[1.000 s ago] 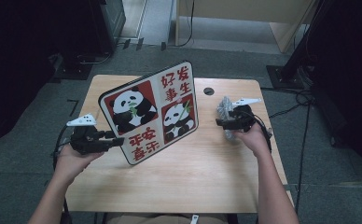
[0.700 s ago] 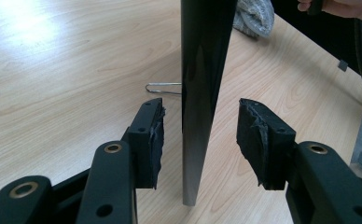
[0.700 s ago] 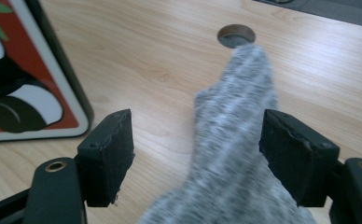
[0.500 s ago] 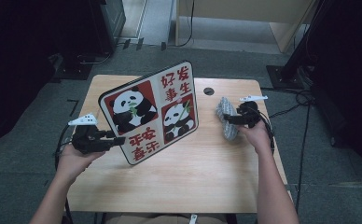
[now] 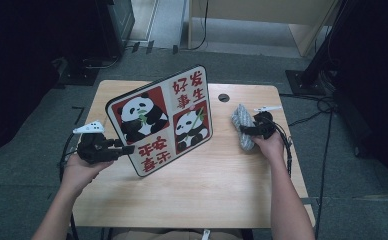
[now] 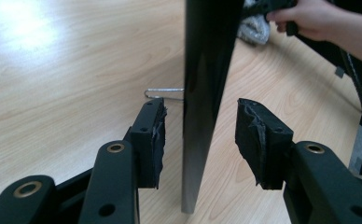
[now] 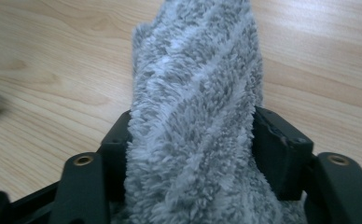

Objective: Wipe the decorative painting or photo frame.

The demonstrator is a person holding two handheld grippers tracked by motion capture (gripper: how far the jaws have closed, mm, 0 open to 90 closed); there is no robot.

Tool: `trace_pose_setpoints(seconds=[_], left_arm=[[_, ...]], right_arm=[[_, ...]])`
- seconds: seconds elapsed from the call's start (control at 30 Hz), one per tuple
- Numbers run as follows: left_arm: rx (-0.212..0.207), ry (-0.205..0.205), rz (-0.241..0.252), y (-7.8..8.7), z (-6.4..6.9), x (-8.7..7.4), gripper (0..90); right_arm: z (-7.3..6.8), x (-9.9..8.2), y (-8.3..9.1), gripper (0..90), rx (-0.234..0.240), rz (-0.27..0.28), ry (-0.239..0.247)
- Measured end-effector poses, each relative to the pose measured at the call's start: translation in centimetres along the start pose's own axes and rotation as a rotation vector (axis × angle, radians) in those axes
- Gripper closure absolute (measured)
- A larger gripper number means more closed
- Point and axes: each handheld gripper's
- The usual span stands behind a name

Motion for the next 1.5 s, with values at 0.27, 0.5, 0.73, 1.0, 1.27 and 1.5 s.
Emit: trace_pose_setpoints(seconds=[0.27,0.5,0.73,1.0,1.27,1.5], left_arm=[[0.004,0.006,-0.006,-0.3,-0.2,0.0,54.1],[0.007,-0.005,-0.001,-0.4,-0.3,0.1,54.6],[-0.004,-0.001,0.003,-0.4,-0.5,0.3,57.2],[-0.026,0.004,0.005,-0.7,-0.7,0.4,62.3],[-0.038,-0.002,-0.003,-1.0,-0.6,0.3,69.6],[-0.044,-0.006,-0.011,-1.1,-0.5,0.3,74.8]], right_arm=[[0.4,-0.1,0.8,63.2,0.018,-0.013,-0.064],[-0.2,0.4,1.9,65.5,0.101,-0.03,-0.128],[-2.3,1.0,2.9,65.4,0.138,-0.03,-0.064],[-4.0,1.5,5.0,65.4,0.171,0.044,0.008],[-4.8,2.7,7.0,67.0,0.208,0.034,0.002],[-5.2,3.4,7.7,67.0,0.242,0.054,-0.022]])
Point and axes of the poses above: each handheld gripper's, and its own axes: y roughly backward along the jaws, x roughly out of its top, z roughly to its right, and after that the axes turned 5 degrees about z, right-handed
